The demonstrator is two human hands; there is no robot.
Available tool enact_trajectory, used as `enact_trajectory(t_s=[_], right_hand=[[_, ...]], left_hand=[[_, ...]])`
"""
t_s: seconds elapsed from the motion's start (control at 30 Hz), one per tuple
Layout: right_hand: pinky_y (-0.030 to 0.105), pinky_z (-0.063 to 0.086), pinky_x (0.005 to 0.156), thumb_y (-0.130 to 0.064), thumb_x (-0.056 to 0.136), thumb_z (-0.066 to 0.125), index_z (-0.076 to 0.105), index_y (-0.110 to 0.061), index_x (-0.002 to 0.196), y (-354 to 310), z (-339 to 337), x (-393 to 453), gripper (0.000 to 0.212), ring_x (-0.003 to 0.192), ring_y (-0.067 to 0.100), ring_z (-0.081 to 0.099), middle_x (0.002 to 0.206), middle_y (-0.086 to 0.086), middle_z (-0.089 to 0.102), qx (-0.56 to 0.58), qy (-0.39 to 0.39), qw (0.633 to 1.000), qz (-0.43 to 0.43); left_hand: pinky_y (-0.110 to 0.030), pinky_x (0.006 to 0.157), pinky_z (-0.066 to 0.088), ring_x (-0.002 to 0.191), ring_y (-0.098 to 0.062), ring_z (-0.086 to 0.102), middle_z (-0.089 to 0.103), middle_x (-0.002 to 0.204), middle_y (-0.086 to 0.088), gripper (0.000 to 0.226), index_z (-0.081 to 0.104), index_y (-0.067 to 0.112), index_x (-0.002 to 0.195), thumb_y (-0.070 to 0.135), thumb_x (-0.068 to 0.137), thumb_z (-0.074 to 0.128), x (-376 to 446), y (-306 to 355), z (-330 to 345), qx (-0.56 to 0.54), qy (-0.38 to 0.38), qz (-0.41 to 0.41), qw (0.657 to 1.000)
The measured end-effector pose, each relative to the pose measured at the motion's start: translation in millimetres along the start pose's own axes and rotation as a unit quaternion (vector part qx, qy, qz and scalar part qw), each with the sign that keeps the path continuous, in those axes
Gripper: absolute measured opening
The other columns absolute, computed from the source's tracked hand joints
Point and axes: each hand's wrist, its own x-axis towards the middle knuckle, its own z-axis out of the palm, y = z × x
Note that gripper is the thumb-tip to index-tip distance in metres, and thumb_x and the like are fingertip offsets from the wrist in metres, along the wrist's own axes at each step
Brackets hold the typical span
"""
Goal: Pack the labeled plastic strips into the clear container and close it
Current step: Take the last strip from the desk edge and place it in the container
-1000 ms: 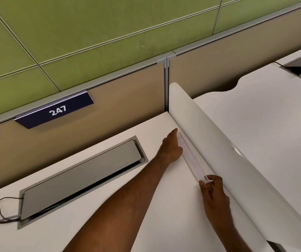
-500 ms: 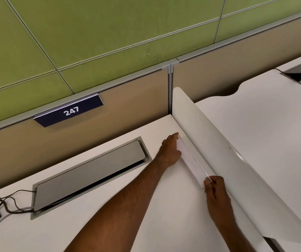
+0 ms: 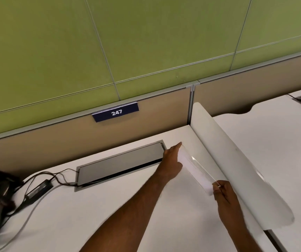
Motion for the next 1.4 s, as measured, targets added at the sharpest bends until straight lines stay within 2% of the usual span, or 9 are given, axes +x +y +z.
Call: enact_trajectory(t_s=[0.1,0.27,0.37,0.53,0.8,1.0,1.17,1.3,1.4], right_hand=[[0.035,0.039,0.065,-0.021,0.104,0.053,0.059,-0.021,0.099,-17.0,-1.6,-17.1,0.008,0.064,0.015,0.048,0.072,-0.003,0.056,0.042,-0.032,0.999,-0.009],[0.034,0.031,0.063,-0.012,0.101,0.055,0.062,-0.017,0.092,-45.3,1.7,-49.5,0.012,0.062,0.014,0.040,0.067,0.002,0.047,0.104,-0.083,0.991,-0.004],[0.035,0.030,0.063,-0.004,0.098,0.053,0.064,-0.015,0.089,-59.2,8.5,-67.8,0.018,0.064,0.019,0.038,0.067,0.008,0.045,0.141,-0.106,0.984,0.004],[0.033,0.033,0.063,-0.006,0.099,0.055,0.066,-0.003,0.092,-78.7,23.4,-96.5,0.014,0.061,0.020,0.043,0.065,0.012,0.050,0.227,-0.170,0.958,0.030],[0.030,0.036,0.065,-0.006,0.099,0.051,0.072,0.002,0.097,-103.4,62.5,-138.3,0.023,0.059,0.015,0.050,0.065,0.009,0.053,0.317,-0.266,0.901,0.131],[0.031,0.037,0.070,-0.017,0.083,0.069,0.076,-0.008,0.092,-114.8,86.7,-169.6,0.015,0.061,0.014,0.051,0.066,0.004,0.051,0.332,-0.351,0.839,0.249],[0.031,0.043,0.073,-0.014,0.080,0.073,0.076,-0.007,0.094,-119.9,105.0,-195.8,0.016,0.057,0.012,0.055,0.065,0.001,0.054,0.343,-0.392,0.794,0.313],[0.030,0.040,0.069,-0.014,0.084,0.071,0.076,-0.007,0.097,-117.7,114.8,-206.9,0.016,0.056,0.012,0.047,0.064,0.000,0.051,0.334,-0.416,0.782,0.323],[0.030,0.038,0.064,-0.017,0.087,0.070,0.076,-0.010,0.085,-114.6,119.4,-211.8,0.009,0.053,0.013,0.040,0.066,0.001,0.047,0.313,-0.432,0.790,0.302]], left_hand=[[-0.040,0.112,0.039,0.138,-0.023,0.033,0.037,0.150,0.002,0.083,0.025,0.030,0.157,-0.004,0.085,0.050,-32.2,-6.8,-14.5,-0.005,0.015,0.008,1.000],[-0.036,0.112,0.039,0.145,-0.018,0.023,0.024,0.162,0.010,0.081,0.030,0.029,0.155,0.003,0.084,0.059,-83.2,-28.3,-38.5,0.019,0.042,0.031,0.998],[-0.025,0.108,0.031,0.146,-0.015,0.018,0.018,0.164,0.014,0.079,0.032,0.031,0.153,0.006,0.085,0.063,-110.8,-45.6,-53.5,0.047,0.063,0.056,0.995],[-0.021,0.110,0.019,0.147,-0.013,0.013,0.016,0.165,0.011,0.080,0.029,0.026,0.157,0.016,0.088,0.069,-159.5,-75.1,-79.0,0.103,0.091,0.079,0.987],[-0.027,0.110,0.034,0.139,-0.014,0.023,0.028,0.159,0.014,0.086,0.033,0.029,0.154,0.015,0.080,0.075,-241.4,-125.8,-119.3,0.189,0.182,0.103,0.959],[-0.027,0.114,0.031,0.136,-0.017,0.033,0.039,0.154,0.014,0.078,0.044,0.027,0.147,0.020,0.078,0.080,-292.9,-157.5,-141.9,0.242,0.233,0.116,0.935],[-0.031,0.113,0.036,0.135,-0.017,0.037,0.050,0.144,0.009,0.069,0.051,0.027,0.140,0.023,0.079,0.082,-327.4,-176.6,-154.3,0.248,0.251,0.111,0.929],[-0.030,0.112,0.035,0.136,-0.015,0.039,0.054,0.138,0.007,0.065,0.053,0.025,0.136,0.025,0.078,0.082,-352.8,-194.0,-163.4,0.230,0.250,0.128,0.932],[-0.030,0.111,0.033,0.131,-0.011,0.042,0.054,0.132,0.009,0.063,0.052,0.027,0.131,0.033,0.077,0.084,-371.4,-203.7,-167.4,0.220,0.238,0.129,0.937]])
